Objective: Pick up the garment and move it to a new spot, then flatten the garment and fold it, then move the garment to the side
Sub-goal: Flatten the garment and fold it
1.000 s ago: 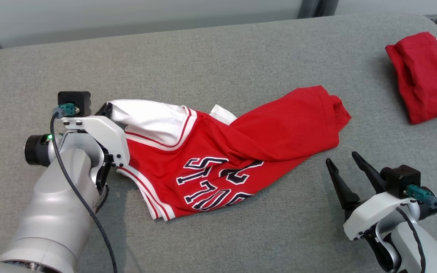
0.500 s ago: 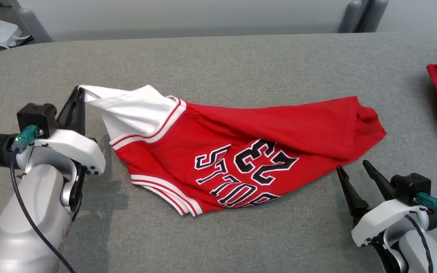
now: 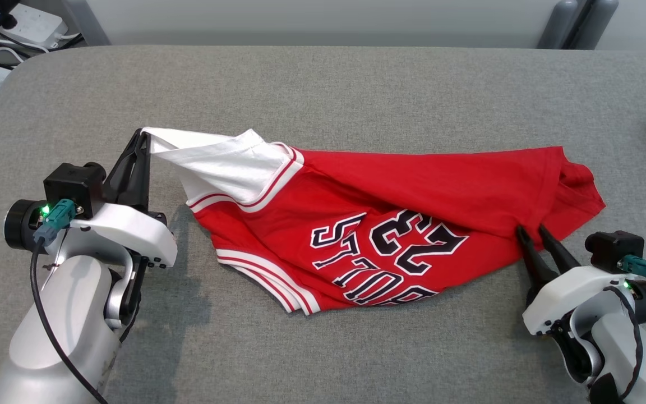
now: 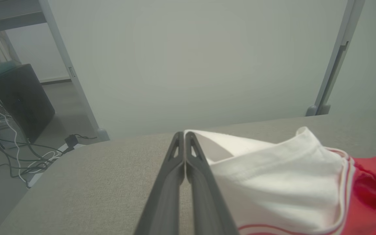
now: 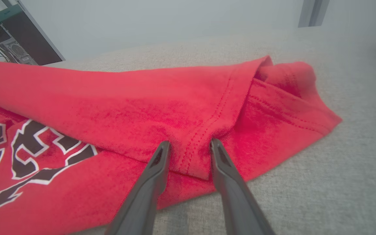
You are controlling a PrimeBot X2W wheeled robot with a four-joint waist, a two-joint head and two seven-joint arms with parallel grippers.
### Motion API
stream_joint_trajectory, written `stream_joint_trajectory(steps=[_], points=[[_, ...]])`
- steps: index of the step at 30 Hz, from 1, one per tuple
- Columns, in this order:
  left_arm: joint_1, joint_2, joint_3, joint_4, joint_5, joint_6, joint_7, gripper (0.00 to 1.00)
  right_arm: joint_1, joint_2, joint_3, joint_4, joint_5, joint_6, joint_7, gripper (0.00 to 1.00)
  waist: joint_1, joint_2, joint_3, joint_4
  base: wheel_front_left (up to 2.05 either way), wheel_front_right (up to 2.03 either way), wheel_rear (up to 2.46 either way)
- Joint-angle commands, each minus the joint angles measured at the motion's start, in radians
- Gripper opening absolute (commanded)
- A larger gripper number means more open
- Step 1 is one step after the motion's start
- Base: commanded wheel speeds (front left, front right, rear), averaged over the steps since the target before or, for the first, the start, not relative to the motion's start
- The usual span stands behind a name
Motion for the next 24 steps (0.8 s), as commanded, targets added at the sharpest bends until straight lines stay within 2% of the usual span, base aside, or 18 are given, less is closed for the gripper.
stream_joint_trajectory(steps=[1, 5, 9, 18, 24], points=[[-0.01, 0.043, 0.035, -0.035, 0.009, 0.012, 0.0, 0.0, -0.009, -0.007, 0.027, -0.004, 0.017, 0.001, -0.014, 0.0, 0.0, 0.0, -0.003, 0.003, 0.0, 0.0, 0.0], [0.005, 0.056, 0.037, -0.07, 0.01, 0.02, 0.0, 0.0, -0.014, -0.016, 0.069, -0.013, 0.052, 0.001, -0.014, 0.0, 0.0, 0.0, -0.019, 0.001, 0.0, 0.0, 0.0], [0.021, 0.07, 0.042, -0.115, 0.01, 0.022, -0.01, 0.0, -0.004, -0.042, 0.053, -0.11, 0.094, 0.001, -0.014, 0.0, 0.0, 0.0, -0.051, -0.013, 0.0, 0.0, 0.0], [0.036, 0.101, 0.047, -0.273, -0.005, 0.001, -0.006, 0.0, 0.015, -0.175, -0.057, -0.285, 0.204, 0.001, -0.007, 0.0, 0.0, 0.0, -0.148, -0.044, 0.0, 0.0, 0.0], [0.031, 0.133, 0.036, -0.351, -0.021, -0.014, 0.075, 0.0, 0.069, -0.257, -0.099, -0.303, 0.31, 0.001, 0.096, 0.0, 0.0, 0.0, -0.166, -0.047, 0.0, 0.0, 0.0]])
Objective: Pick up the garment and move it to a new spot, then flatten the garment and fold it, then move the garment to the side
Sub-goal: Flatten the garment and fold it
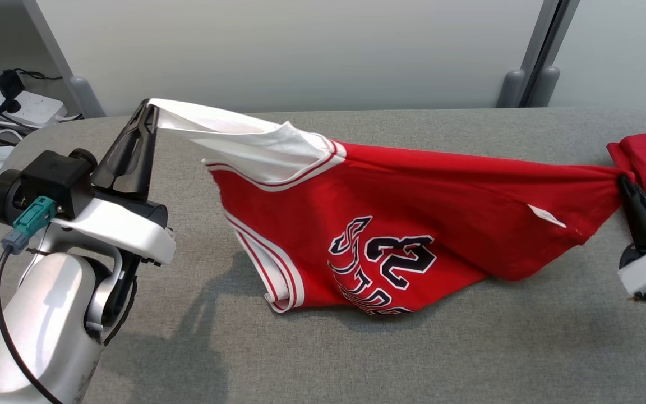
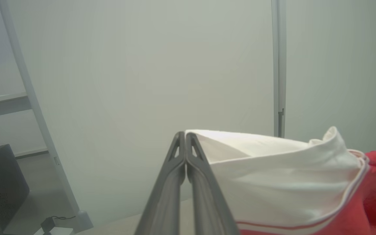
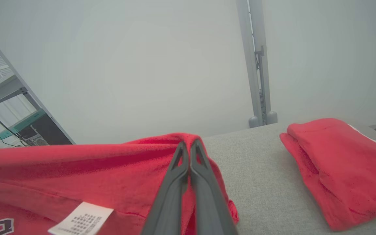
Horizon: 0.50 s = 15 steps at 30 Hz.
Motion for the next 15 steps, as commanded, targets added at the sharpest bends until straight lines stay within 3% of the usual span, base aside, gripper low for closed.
stream_joint_trajectory(steps=[1, 6, 11, 15], points=[[-0.023, 0.045, 0.034, -0.041, -0.007, -0.012, 0.02, 0.0, 0.027, -0.036, 0.008, -0.022, 0.016, 0.001, 0.027, 0.0, 0.0, -0.0001, 0.0, 0.002, 0.0, 0.0, 0.0], [-0.004, 0.045, 0.017, -0.145, -0.071, -0.053, 0.093, 0.0, 0.109, -0.103, -0.027, -0.118, 0.061, 0.001, 0.065, 0.0, 0.0, -0.0001, 0.01, 0.018, 0.0, 0.0, 0.0], [0.038, 0.052, 0.007, -0.328, -0.198, -0.094, 0.215, 0.0, 0.249, -0.189, -0.142, -0.316, 0.127, 0.001, 0.132, 0.0, 0.0, -0.0001, 0.028, 0.023, 0.0, 0.0, 0.0], [0.043, 0.061, 0.004, -0.358, -0.23, -0.086, 0.269, 0.0, 0.219, -0.163, -0.158, -0.322, 0.096, 0.001, 0.265, 0.0, 0.0, -0.0001, 0.047, 0.01, 0.0, 0.0, 0.0]])
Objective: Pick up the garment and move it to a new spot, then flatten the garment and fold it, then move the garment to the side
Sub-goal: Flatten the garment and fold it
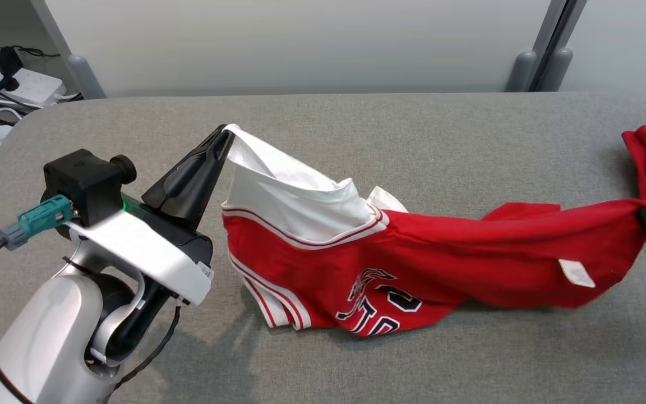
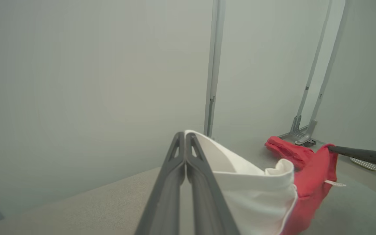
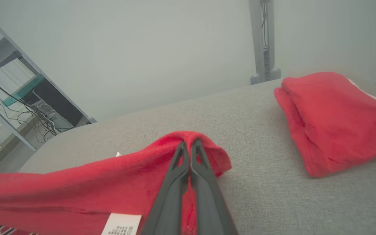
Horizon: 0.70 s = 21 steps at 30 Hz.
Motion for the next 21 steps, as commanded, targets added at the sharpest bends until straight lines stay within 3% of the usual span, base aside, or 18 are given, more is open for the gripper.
stream_joint_trajectory(steps=[1, 4, 6, 8, 12, 17, 21], points=[[-0.032, 0.021, 0.04, -0.001, -0.015, 0.005, 0.003, 0.0, -0.064, 0.008, 0.037, 0.016, -0.04, 0.001, 0.051, 0.0, 0.0, 0.0, 0.012, -0.006, 0.0, 0.0, 0.0], [-0.054, -0.01, 0.033, 0.079, -0.015, 0.005, -0.019, 0.0, -0.213, 0.123, 0.09, 0.167, -0.119, 0.001, 0.073, 0.0, 0.0, 0.0, 0.032, -0.007, 0.0, 0.0, 0.0], [-0.074, -0.023, 0.033, 0.145, 0.008, 0.012, -0.052, 0.0, -0.308, 0.201, 0.11, 0.294, -0.171, 0.001, 0.025, 0.0, 0.0, 0.0, 0.05, -0.006, 0.0, 0.0, 0.0], [-0.092, -0.042, 0.031, 0.206, 0.027, 0.018, -0.09, 0.0, -0.376, 0.264, 0.14, 0.394, -0.192, 0.001, -0.035, 1.0, 0.0, 0.0, 0.065, -0.002, 0.0, 0.0, 0.0], [-0.116, -0.06, 0.015, 0.3, 0.077, 0.025, -0.155, 0.0, -0.419, 0.295, 0.175, 0.494, -0.19, 0.001, -0.15, 1.0, 0.0, 0.0, 0.083, 0.007, 0.0, 0.0, 0.0], [-0.109, -0.068, 0.022, 0.35, 0.094, 0.032, -0.223, 0.0, -0.322, 0.224, 0.229, 0.513, -0.177, 0.001, -0.194, 1.0, 0.0, 0.0, 0.086, 0.007, 0.0, 0.0, 0.0], [-0.075, -0.057, 0.033, 0.352, 0.1, 0.047, -0.254, 0.0, -0.244, 0.181, 0.252, 0.455, -0.167, 0.001, -0.241, 1.0, 0.0, 0.0, 0.089, 0.0, 0.0, 0.0, 0.0]])
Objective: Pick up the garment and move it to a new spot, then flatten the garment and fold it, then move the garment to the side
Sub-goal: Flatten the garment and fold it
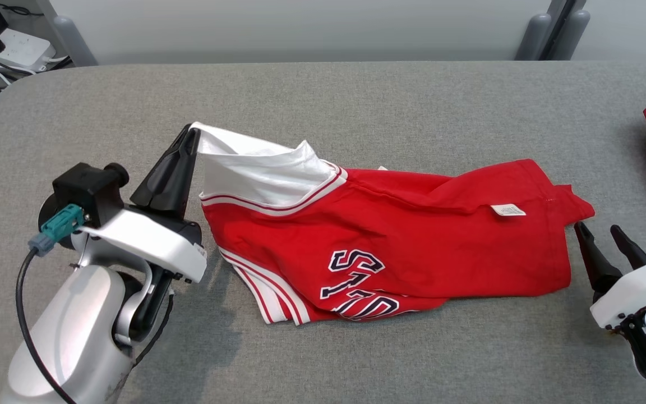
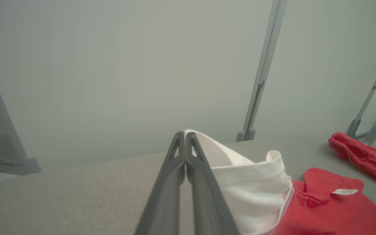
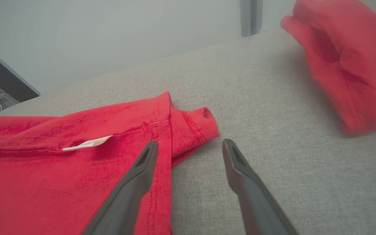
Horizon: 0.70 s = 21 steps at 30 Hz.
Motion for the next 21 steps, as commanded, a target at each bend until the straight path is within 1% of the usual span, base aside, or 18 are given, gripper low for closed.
stream_joint_trajectory(steps=[1, 5, 7, 9, 11, 13, 17, 19, 20, 21], points=[[0.0, 0.04, 0.048, -0.027, 0.011, 0.015, -0.015, 0.0, 0.021, -0.023, 0.021, -0.054, 0.01, 0.001, -0.021, 1.0, 0.0, -0.0001, 0.002, -0.005, 0.0, 0.0, 0.0], [0.051, 0.053, 0.063, -0.066, 0.005, 0.037, -0.031, 0.0, 0.022, -0.032, 0.037, -0.093, 0.021, 0.001, -0.022, 1.0, 0.0, -0.0001, 0.008, -0.011, 0.0, 0.0, 0.0], [0.072, 0.056, 0.065, -0.087, 0.004, 0.047, -0.029, 0.0, 0.002, -0.025, 0.047, -0.099, 0.028, 0.001, -0.01, 1.0, 0.0, -0.0001, 0.011, -0.008, 0.0, 0.0, 0.0], [0.086, 0.059, 0.064, -0.106, 0.003, 0.054, -0.025, 0.0, -0.022, -0.019, 0.059, -0.095, 0.032, 0.001, 0.005, 0.87, 0.0, -0.0001, 0.014, -0.003, 0.0, 0.0, 0.0], [0.094, 0.06, 0.062, -0.12, 0.003, 0.059, -0.022, 0.0, -0.05, -0.014, 0.075, -0.079, 0.028, 0.001, 0.017, 0.85, 0.0, -0.0001, 0.018, 0.003, 0.0, 0.0, 0.0], [0.096, 0.06, 0.062, -0.126, 0.002, 0.062, -0.02, 0.0, -0.065, -0.01, 0.079, -0.069, 0.029, 0.001, 0.02, 0.86, 0.0, -0.0001, 0.021, 0.007, 0.0, 0.0, 0.0], [0.103, 0.057, 0.057, -0.147, 0.004, 0.074, -0.014, 0.0, -0.122, -0.004, 0.094, -0.002, 0.03, 0.001, 0.032, 0.73, 0.0, -0.0001, 0.028, 0.021, 0.0, 0.0, 0.0], [0.106, 0.055, 0.052, -0.153, 0.005, 0.077, -0.011, 0.0, -0.148, -0.001, 0.105, 0.041, 0.029, 0.001, 0.042, 0.71, 0.0, -0.0001, 0.03, 0.029, 0.0, 0.0, 0.0], [0.107, 0.055, 0.05, -0.154, 0.006, 0.079, -0.011, 0.0, -0.159, 0.001, 0.109, 0.061, 0.03, 0.001, 0.045, 0.68, 0.0, -0.0001, 0.031, 0.032, 0.0, 0.0, 0.0], [0.108, 0.055, 0.049, -0.155, 0.006, 0.079, -0.01, 0.0, -0.168, 0.003, 0.115, 0.081, 0.032, 0.001, 0.048, 0.58, 0.0, -0.0001, 0.031, 0.036, 0.0, 0.0, 0.0]])
